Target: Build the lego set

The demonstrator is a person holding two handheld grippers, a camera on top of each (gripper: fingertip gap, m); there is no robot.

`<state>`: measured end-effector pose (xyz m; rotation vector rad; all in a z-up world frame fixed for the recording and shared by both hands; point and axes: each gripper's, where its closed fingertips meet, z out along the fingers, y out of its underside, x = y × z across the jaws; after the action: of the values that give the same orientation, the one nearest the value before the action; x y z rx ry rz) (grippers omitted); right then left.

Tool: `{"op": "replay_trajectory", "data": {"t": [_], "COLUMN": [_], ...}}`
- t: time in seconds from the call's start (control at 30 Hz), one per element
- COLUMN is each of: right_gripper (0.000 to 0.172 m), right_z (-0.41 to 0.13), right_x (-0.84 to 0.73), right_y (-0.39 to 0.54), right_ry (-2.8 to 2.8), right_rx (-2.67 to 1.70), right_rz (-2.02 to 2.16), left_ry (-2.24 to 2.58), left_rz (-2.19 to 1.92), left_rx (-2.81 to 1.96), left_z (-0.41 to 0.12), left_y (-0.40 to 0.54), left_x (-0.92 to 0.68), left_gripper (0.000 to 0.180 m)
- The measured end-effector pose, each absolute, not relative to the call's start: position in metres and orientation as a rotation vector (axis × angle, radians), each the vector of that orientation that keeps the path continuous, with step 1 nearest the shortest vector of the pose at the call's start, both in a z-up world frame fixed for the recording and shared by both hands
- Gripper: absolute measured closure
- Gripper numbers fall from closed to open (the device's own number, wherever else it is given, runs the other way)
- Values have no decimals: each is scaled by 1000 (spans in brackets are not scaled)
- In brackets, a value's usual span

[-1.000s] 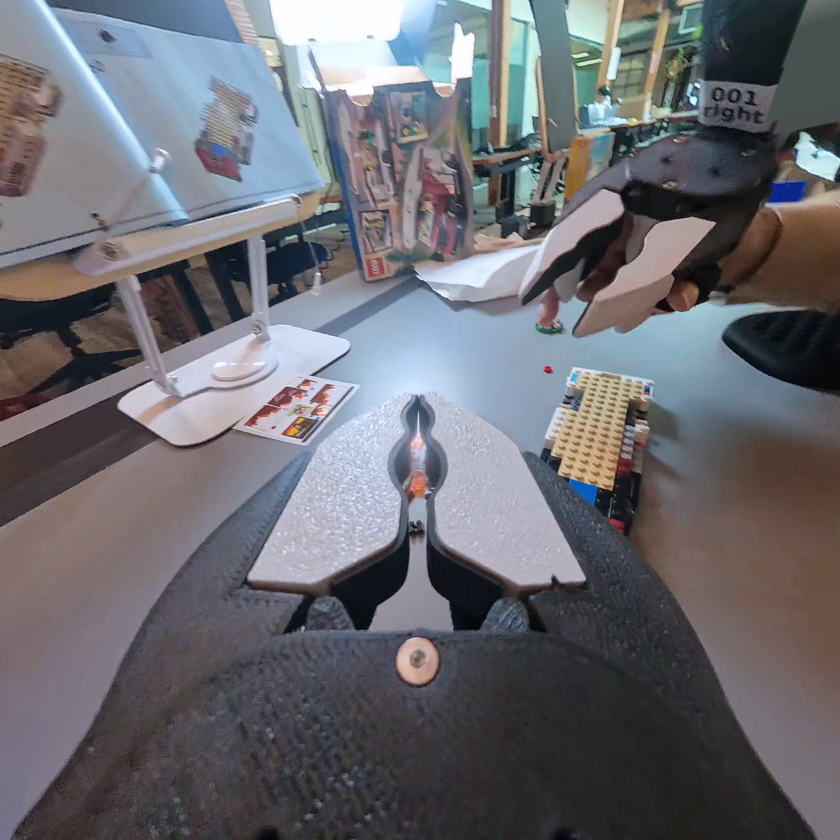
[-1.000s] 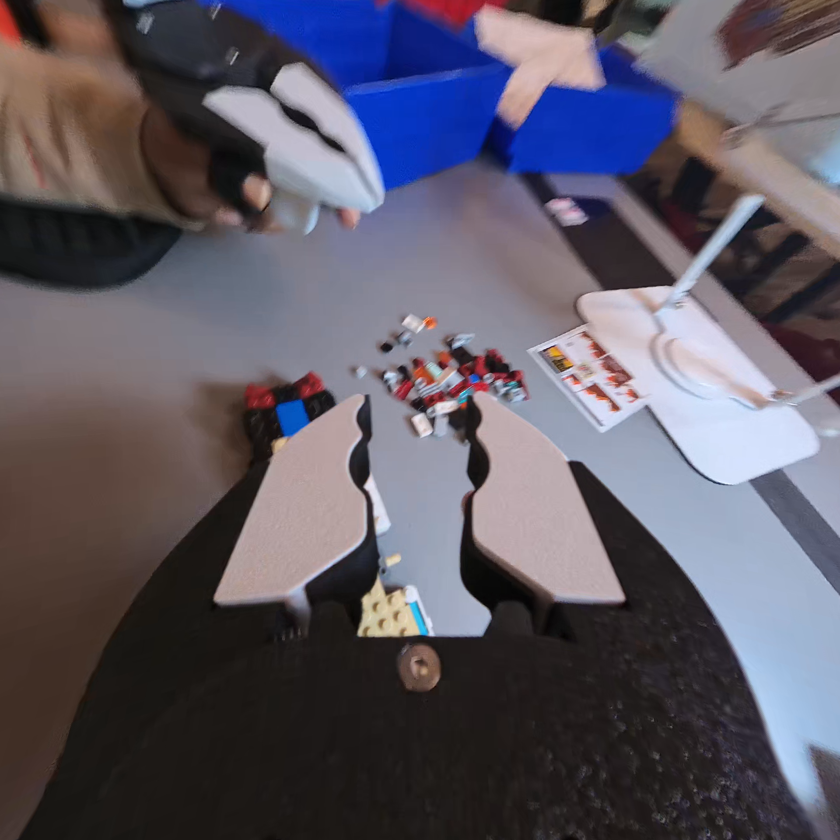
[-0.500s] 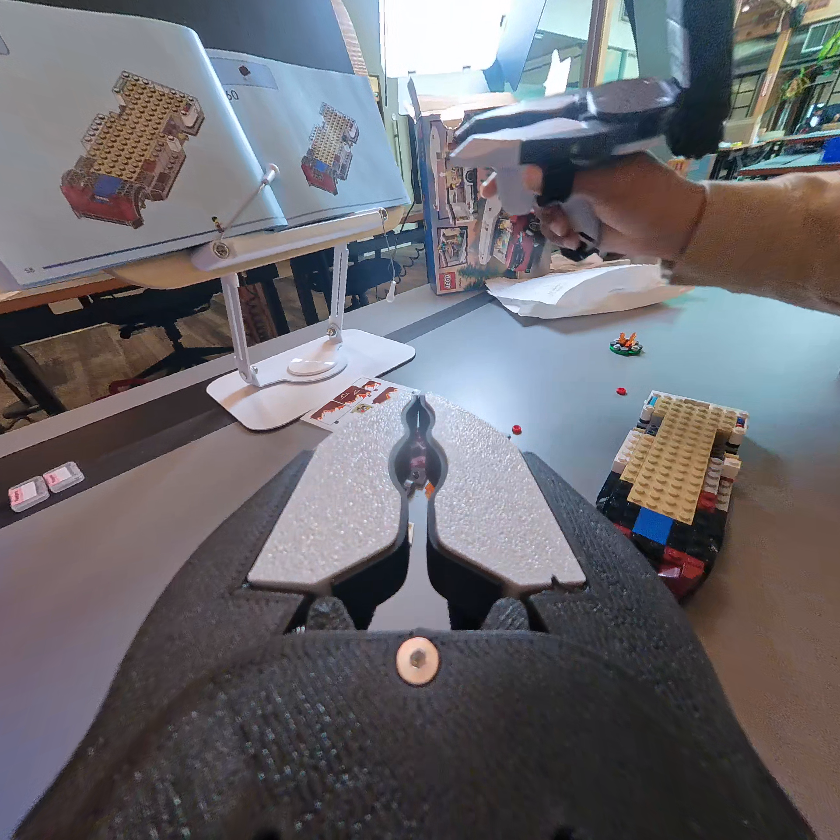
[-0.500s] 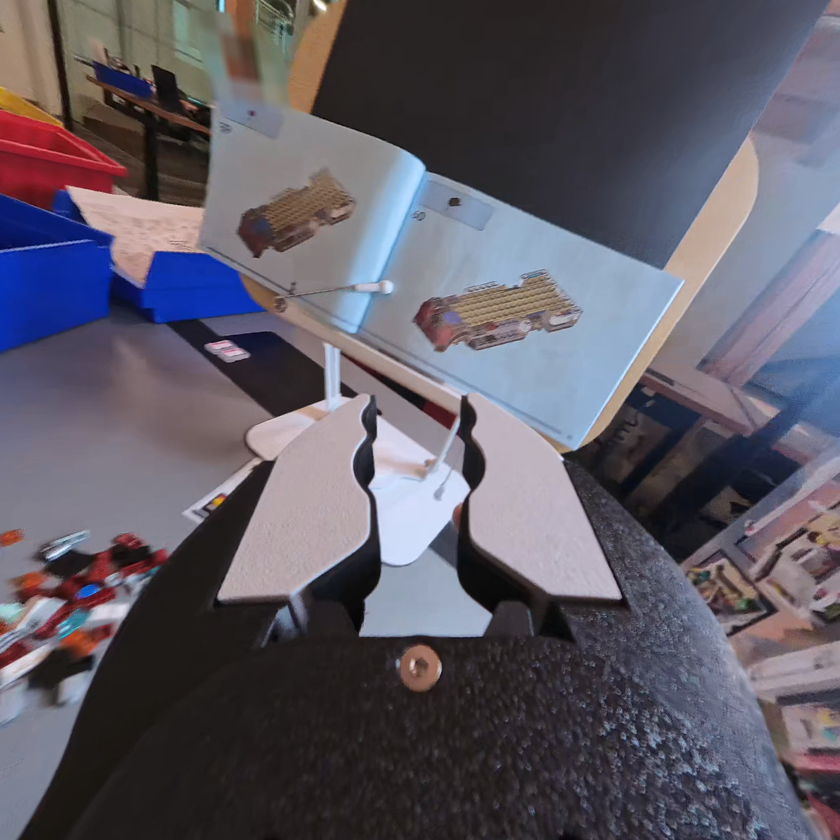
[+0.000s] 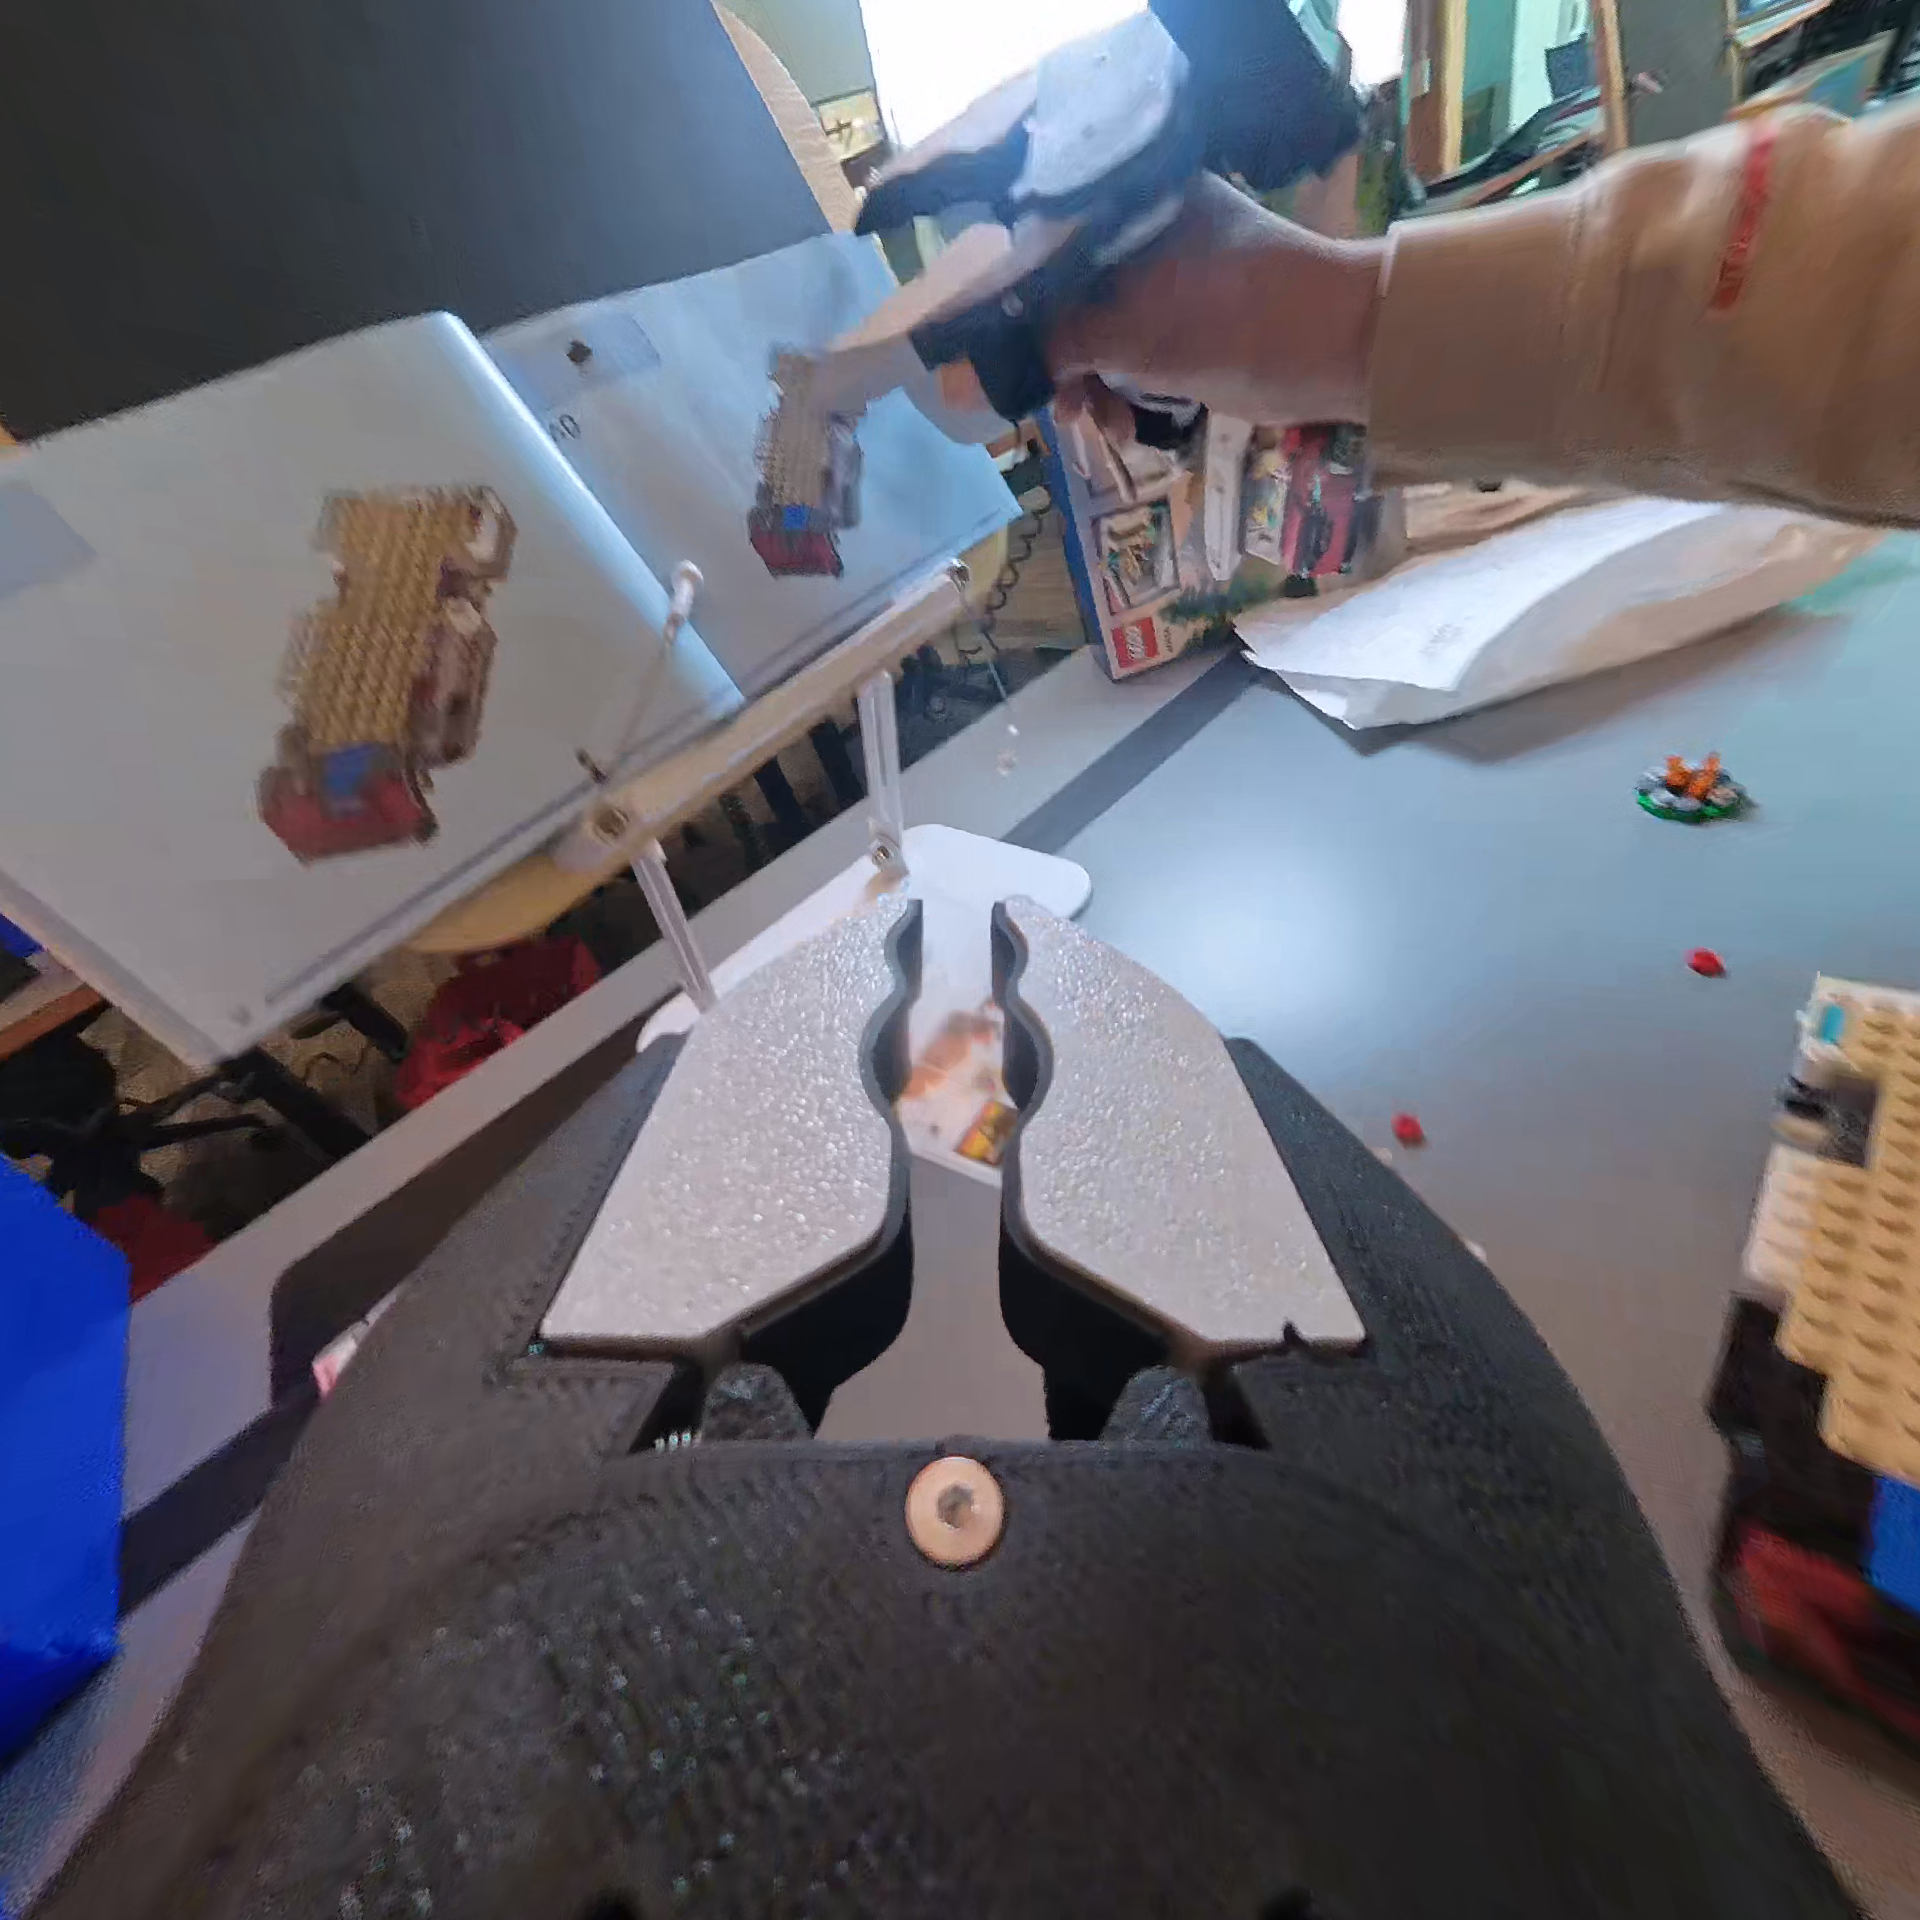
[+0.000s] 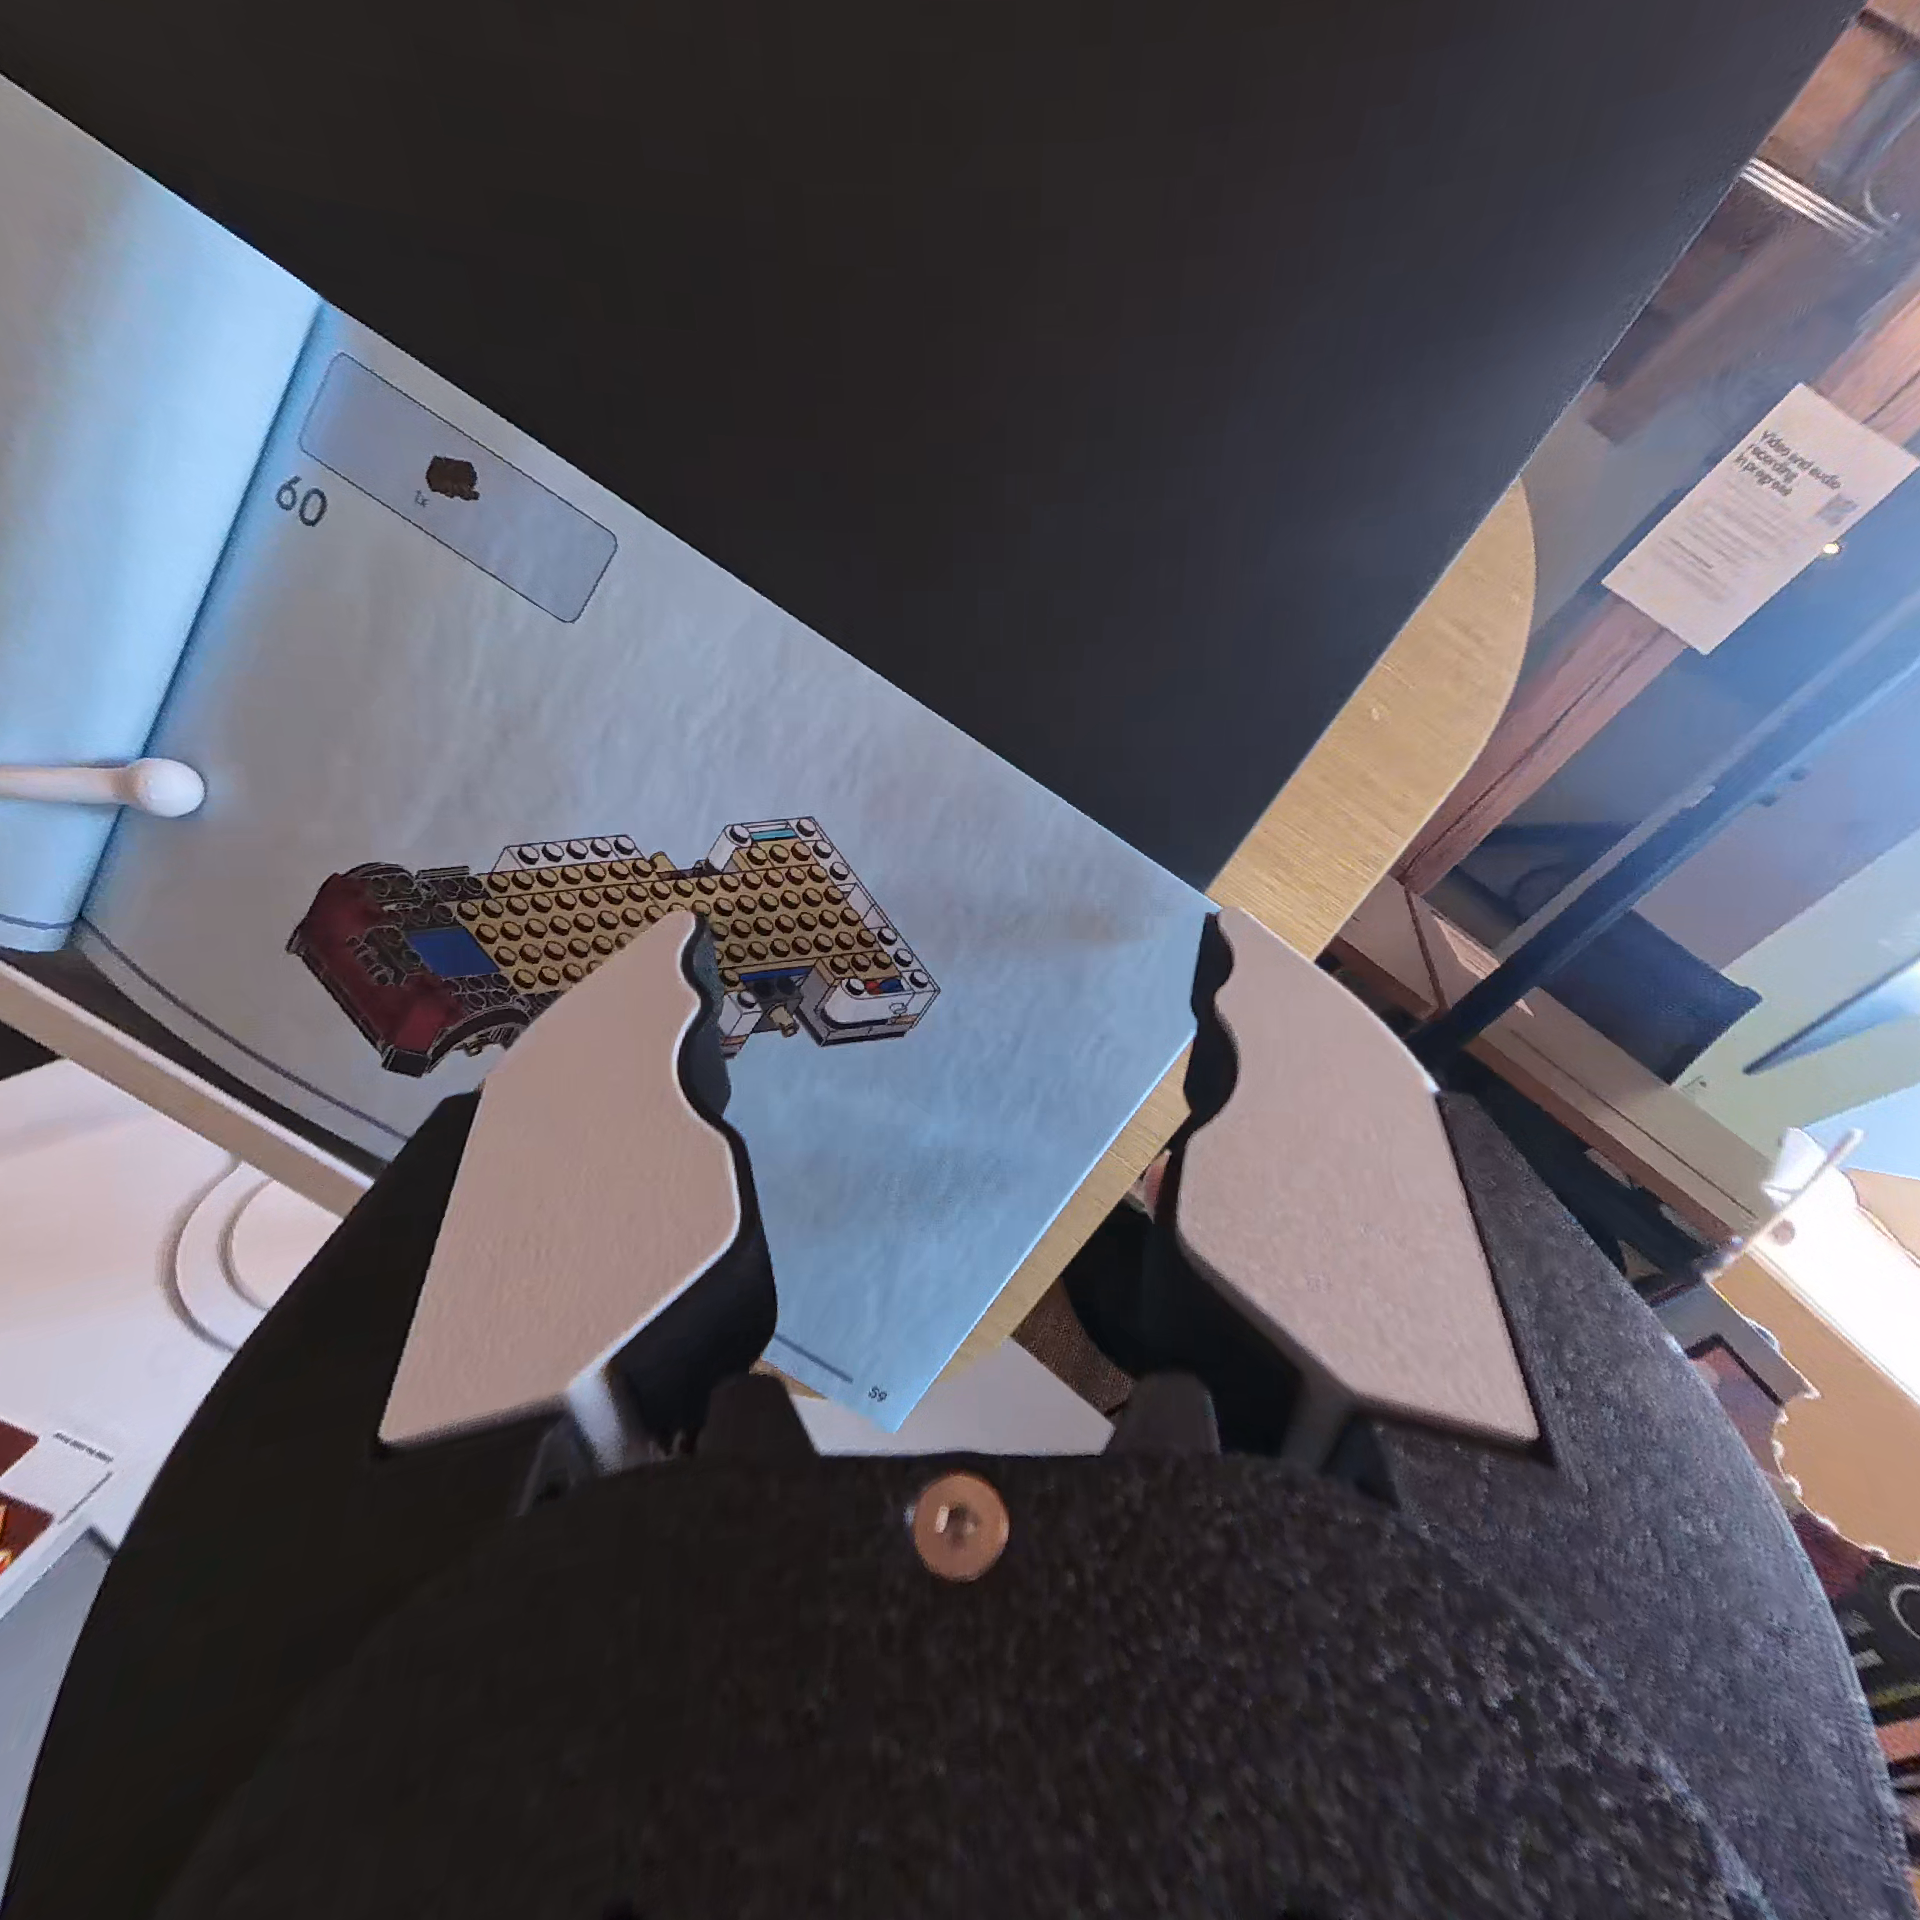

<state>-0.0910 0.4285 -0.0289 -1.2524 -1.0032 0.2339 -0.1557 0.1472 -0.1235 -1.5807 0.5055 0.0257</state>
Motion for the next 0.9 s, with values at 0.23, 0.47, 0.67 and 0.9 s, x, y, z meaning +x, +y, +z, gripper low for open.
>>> {"op": "replay_trajectory", "data": {"t": [0.23, 0.47, 0.67, 0.9], "right_gripper": [84, 87, 91, 93], "right_z": [-34, -38, -37, -39], "right_x": [-88, -87, -87, -87], "right_y": [439, 438, 438, 439], "right_ry": [-957, -972, -960, -969], "right_rx": [-1271, -1269, -1275, -1324], "right_rz": [251, 251, 241, 253], "left_ry": [547, 654, 493, -145], "left_rz": [272, 497, 341, -294], "left_rx": [-1672, -1780, -1672, -1521], "left_z": [-76, -99, -94, -83], "left_y": [257, 318, 312, 281], "left_x": [-182, -204, -204, -256], "left_gripper": [149, 162, 178, 178]}}
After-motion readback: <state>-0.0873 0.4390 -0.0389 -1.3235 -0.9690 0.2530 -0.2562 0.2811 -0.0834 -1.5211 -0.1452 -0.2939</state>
